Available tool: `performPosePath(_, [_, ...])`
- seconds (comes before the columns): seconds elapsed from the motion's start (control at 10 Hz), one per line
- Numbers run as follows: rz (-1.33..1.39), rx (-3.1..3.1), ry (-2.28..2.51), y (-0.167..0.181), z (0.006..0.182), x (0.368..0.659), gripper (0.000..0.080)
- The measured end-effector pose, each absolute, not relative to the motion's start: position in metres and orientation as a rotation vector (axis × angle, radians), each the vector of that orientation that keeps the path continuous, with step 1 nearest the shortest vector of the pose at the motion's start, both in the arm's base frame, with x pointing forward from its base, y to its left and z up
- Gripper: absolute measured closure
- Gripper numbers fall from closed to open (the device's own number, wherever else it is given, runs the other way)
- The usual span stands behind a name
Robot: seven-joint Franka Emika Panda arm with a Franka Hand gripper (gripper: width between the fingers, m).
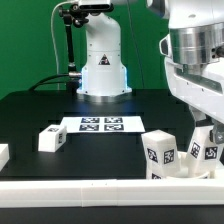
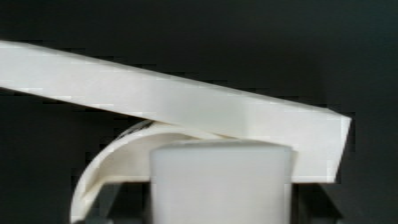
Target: Assemble stool
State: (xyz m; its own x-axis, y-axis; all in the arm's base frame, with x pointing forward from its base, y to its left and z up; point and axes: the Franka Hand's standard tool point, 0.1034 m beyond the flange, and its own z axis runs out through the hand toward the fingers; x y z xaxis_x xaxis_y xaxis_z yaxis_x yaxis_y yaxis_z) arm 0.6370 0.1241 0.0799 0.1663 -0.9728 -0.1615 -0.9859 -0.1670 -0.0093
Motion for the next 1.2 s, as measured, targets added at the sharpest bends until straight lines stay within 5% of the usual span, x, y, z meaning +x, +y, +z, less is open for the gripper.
performPosePath(0.1, [0.18,-2.316,1.946,0.125,0.079,0.637,0.0462])
performPosePath(0.3, [0.207,-2.361,1.906,0.13,0.086,0.636,0.0182])
performPosePath(0.8, [0.2,-2.45,1.772,0.133,0.094,0.638,0.0151])
performPosePath(1.2, [0.16,-2.817,1.14,0.135,0.095,0.635,0.0151])
